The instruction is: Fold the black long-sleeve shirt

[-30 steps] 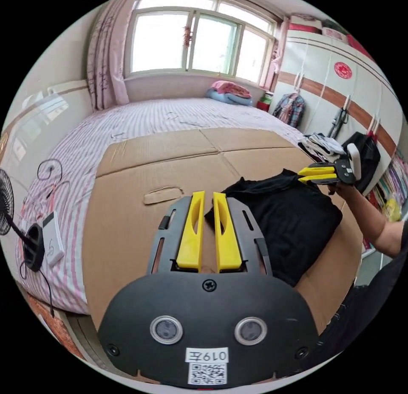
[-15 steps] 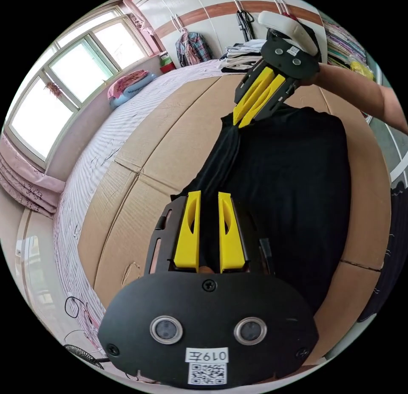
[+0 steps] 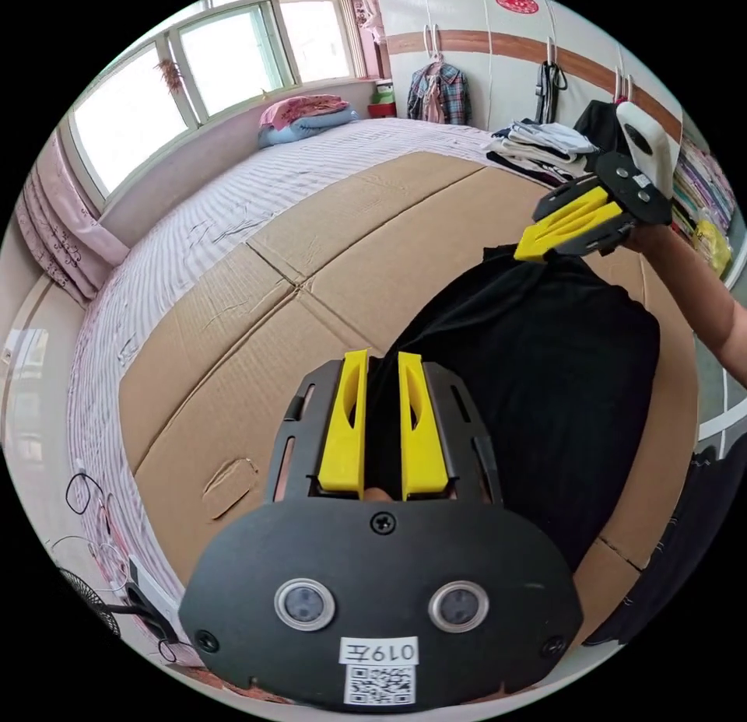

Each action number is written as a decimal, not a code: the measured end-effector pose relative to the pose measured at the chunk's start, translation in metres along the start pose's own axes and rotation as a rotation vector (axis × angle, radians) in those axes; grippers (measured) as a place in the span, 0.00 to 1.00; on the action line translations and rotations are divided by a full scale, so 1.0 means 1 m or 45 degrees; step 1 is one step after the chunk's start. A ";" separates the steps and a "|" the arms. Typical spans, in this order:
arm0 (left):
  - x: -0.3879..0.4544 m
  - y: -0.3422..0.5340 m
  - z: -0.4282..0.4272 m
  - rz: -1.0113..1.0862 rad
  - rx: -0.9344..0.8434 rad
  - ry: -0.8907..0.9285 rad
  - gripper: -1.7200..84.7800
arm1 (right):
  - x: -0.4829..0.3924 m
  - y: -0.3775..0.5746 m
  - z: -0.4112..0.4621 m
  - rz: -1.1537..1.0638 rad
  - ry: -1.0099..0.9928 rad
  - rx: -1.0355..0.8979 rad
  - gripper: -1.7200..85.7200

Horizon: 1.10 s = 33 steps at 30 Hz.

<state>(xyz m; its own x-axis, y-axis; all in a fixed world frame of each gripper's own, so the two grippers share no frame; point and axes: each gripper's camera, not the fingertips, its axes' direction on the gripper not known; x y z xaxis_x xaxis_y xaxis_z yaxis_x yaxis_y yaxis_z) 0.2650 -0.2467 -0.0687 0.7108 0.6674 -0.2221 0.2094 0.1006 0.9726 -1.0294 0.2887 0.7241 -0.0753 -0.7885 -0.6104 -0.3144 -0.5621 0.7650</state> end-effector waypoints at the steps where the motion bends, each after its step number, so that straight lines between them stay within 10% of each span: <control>1: 0.003 -0.002 0.005 0.007 -0.030 -0.046 0.07 | -0.007 0.008 0.003 -0.043 -0.034 -0.026 0.05; 12: -0.004 -0.012 0.019 -0.011 -0.082 0.010 0.06 | 0.019 0.081 0.022 -0.061 0.149 -0.181 0.02; 33: 0.025 -0.014 -0.027 -0.032 0.118 0.204 0.05 | 0.199 0.392 -0.084 1.127 -0.316 0.200 0.11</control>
<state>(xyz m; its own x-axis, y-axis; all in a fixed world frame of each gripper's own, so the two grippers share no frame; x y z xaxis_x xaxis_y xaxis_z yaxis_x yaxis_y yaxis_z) 0.2621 -0.2113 -0.0860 0.5901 0.7752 -0.2256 0.2924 0.0553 0.9547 -1.0886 -0.1097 0.9197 -0.5428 -0.8279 0.1412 -0.1689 0.2723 0.9473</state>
